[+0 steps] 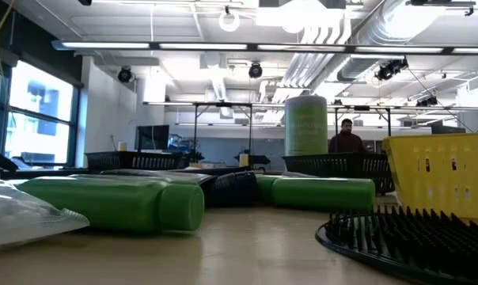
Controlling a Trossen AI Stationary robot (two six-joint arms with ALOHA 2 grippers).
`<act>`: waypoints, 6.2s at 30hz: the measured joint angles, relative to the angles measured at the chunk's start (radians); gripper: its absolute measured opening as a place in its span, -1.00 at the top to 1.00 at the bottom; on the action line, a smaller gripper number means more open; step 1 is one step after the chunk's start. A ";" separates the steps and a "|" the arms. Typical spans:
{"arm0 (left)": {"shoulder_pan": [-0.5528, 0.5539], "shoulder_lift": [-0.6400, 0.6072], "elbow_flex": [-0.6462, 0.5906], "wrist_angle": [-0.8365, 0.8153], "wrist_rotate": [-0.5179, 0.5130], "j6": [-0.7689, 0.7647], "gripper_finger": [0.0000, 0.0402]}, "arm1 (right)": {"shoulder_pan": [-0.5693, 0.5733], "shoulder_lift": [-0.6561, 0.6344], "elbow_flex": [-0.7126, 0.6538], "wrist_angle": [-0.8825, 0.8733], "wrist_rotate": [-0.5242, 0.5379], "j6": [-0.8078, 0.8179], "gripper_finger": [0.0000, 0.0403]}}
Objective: Pick & Place Travel size toiletries
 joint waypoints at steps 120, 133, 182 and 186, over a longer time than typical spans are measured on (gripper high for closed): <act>0.000 0.002 -0.515 0.440 0.038 0.087 0.99 | 0.000 0.000 -0.774 0.974 -0.082 0.210 0.98; 0.000 0.002 -0.514 0.427 0.095 0.077 0.99 | 0.000 0.000 -0.775 1.023 -0.077 0.240 0.98; 0.000 0.002 -0.513 0.400 0.095 0.068 0.99 | 0.000 0.000 -0.778 1.024 -0.055 0.240 0.98; 0.000 0.002 -0.513 0.404 0.095 0.068 0.99 | 0.000 0.000 -0.778 1.033 -0.032 0.240 0.98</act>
